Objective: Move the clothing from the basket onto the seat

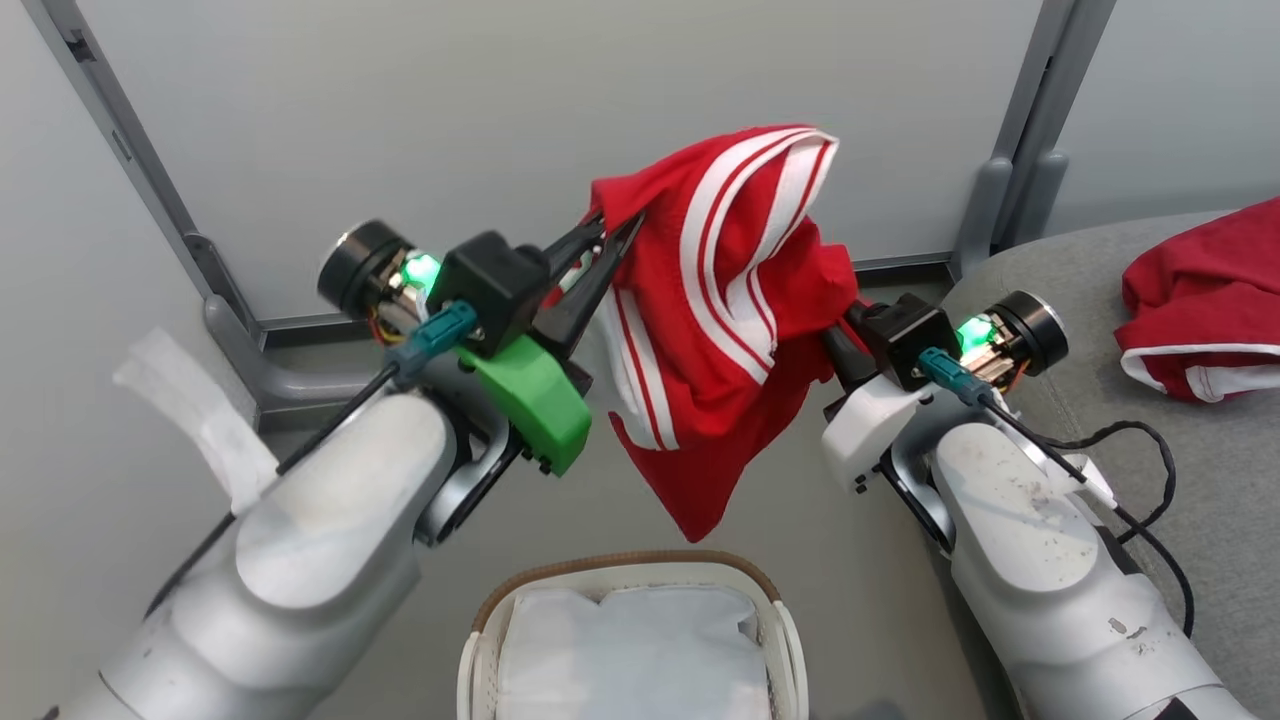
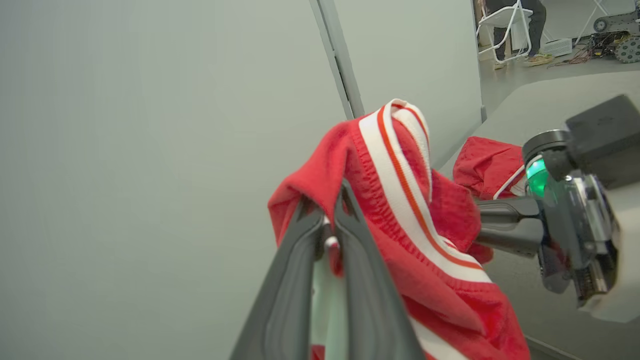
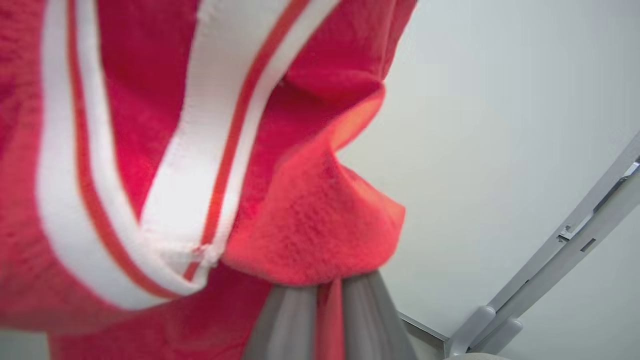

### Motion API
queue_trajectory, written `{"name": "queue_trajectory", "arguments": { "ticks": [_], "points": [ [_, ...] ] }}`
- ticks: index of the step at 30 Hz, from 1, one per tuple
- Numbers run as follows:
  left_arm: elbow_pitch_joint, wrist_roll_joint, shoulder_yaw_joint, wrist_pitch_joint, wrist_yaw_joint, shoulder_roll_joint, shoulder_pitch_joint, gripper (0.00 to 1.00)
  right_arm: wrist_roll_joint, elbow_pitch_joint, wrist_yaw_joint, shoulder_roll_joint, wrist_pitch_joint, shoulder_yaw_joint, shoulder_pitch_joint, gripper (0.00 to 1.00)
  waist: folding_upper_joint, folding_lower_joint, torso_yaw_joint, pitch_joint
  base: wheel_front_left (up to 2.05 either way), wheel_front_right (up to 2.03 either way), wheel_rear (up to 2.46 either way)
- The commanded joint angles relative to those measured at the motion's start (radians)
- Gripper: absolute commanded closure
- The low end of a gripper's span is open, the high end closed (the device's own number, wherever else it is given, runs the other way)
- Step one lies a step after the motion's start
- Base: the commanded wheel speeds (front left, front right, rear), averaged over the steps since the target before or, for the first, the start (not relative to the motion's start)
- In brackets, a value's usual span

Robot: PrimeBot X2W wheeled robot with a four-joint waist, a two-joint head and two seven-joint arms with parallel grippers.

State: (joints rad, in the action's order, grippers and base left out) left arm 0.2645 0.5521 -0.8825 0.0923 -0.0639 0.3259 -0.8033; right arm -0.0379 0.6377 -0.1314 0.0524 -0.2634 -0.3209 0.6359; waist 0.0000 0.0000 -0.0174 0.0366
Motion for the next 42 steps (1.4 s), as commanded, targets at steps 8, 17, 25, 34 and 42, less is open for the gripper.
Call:
{"name": "queue_trajectory", "arguments": {
  "ticks": [8,17,25,34,42],
  "points": [
    [0.081,0.051,0.017,0.136,0.065,-0.030,0.219,0.00,-0.004,-0.064,0.001,0.009,-0.002,0.054,-0.049,1.00,0.0000,0.0000,-0.008,0.015,0.00,0.00,0.00],
    [0.110,0.079,0.051,0.174,0.080,-0.074,0.394,0.00,-0.015,-0.119,0.001,0.013,-0.002,0.099,-0.075,1.00,0.0000,0.0000,-0.010,0.022,0.00,0.00,0.00],
    [0.071,0.034,0.126,0.173,0.066,-0.104,0.506,0.00,-0.020,-0.161,0.001,0.017,-0.002,0.124,-0.094,1.00,0.0000,0.0000,-0.026,0.024,0.00,0.00,0.00],
    [0.058,-0.027,0.182,0.173,0.044,-0.132,0.571,0.00,-0.021,-0.189,0.001,0.023,-0.002,0.136,-0.091,1.00,0.0000,0.0000,-0.059,0.015,0.00,0.00,0.00],
    [0.049,-0.077,0.216,0.172,0.025,-0.161,0.594,0.00,-0.024,-0.213,0.001,0.045,-0.002,0.139,-0.080,1.00,0.0000,0.0000,-0.165,-0.010,0.00,0.00,0.00]
  ]
}}
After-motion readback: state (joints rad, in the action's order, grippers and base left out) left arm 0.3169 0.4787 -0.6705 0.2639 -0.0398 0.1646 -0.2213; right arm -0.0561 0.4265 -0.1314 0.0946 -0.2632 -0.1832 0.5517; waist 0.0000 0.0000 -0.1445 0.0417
